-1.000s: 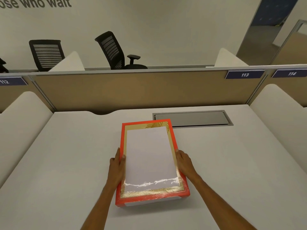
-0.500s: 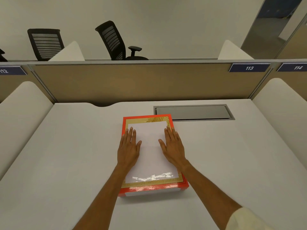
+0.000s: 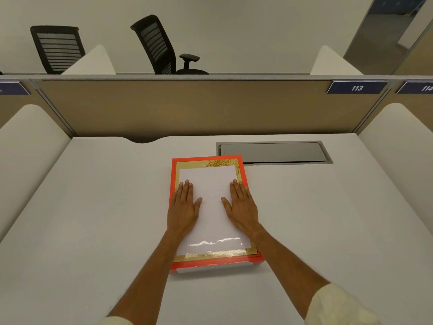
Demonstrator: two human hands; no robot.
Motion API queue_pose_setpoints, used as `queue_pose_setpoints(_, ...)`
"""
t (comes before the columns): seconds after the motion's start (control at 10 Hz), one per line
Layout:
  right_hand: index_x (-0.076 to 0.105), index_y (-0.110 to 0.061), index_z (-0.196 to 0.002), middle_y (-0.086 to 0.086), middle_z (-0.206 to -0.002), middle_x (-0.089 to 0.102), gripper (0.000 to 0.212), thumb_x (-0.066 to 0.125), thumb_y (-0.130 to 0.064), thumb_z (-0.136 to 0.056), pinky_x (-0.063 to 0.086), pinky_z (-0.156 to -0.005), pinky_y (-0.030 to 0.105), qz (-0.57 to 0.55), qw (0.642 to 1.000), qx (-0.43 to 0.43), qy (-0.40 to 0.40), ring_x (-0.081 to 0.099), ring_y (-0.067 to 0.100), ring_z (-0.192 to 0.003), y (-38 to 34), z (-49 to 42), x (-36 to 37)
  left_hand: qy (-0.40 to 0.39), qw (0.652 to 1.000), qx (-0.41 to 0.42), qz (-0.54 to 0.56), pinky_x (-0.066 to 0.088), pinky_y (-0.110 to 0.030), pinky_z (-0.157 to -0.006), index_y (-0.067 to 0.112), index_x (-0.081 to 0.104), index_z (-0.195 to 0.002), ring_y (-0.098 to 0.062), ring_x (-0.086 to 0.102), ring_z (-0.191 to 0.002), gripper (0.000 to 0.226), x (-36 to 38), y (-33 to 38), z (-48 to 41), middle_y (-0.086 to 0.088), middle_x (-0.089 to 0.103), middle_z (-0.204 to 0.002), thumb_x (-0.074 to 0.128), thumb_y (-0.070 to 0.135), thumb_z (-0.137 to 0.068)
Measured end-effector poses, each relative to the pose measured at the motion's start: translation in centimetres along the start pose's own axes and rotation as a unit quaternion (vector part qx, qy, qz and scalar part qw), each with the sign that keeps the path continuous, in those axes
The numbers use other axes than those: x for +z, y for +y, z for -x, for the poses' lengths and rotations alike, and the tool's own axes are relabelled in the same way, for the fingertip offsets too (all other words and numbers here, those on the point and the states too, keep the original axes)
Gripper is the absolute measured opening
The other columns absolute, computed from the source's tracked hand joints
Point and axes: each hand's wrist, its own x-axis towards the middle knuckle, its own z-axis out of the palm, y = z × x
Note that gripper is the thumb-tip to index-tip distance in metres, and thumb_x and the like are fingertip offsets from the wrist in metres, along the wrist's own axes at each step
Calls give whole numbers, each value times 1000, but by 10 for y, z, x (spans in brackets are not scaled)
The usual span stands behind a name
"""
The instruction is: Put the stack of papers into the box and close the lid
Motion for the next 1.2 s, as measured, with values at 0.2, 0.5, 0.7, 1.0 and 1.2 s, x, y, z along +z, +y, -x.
queue_pose_setpoints(0.2, 3, -15, -154, 1, -163, 1, 70, 25, -53, -98, 1, -124, 32, 6, 1000, 1, 2, -2, 16, -151, 0, 0, 3, 5, 1000, 3, -1, 4, -37, -126, 15, 4, -157, -18, 0, -154, 96, 4, -2, 0, -1, 1, -166, -13, 71, -81)
queue_pose_setpoints(0.5, 5, -16, -154, 1, -163, 3, 70, 27, -52, -98, 3, -124, 33, 0, 1000, -1, 13, 0, 16, -151, 0, 1, 5, 25, 1000, 4, 11, 8, -38, -126, 15, 8, -157, -18, 5, -154, 101, 7, -4, 1, -1, 7, -166, -20, 70, -78)
queue_pose_setpoints(0.7, 4, -15, -154, 1, -163, 3, 70, 26, -52, -98, 3, -124, 33, 0, 1000, -1, 13, 0, 17, -151, -1, 3, 3, 17, 1000, -1, 6, 7, -37, -126, 15, 8, -157, -18, 5, -154, 80, 4, -1, 2, -1, 6, -166, 2, 62, -93)
queue_pose_setpoints(1.0, 4, -17, -154, 1, -163, 4, 69, 26, -52, -99, 2, -124, 31, -47, 999, 14, 10, 1, 16, -151, 8, 9, -18, 6, 1000, -13, 24, 3, -38, -126, 15, 5, -157, -18, 1, -154, 75, -10, 19, 4, -2, 1, -167, 15, 52, -93)
queue_pose_setpoints(1.2, 4, -20, -154, -1, -163, 4, 69, 27, -54, -98, 0, -123, 33, -46, 998, 15, 44, 2, 18, -151, 36, 13, -49, 45, 999, 2, 2, 0, -35, -126, 18, 4, -157, -18, -1, -154, 70, -14, 60, 2, -1, -1, -167, 17, 52, -98)
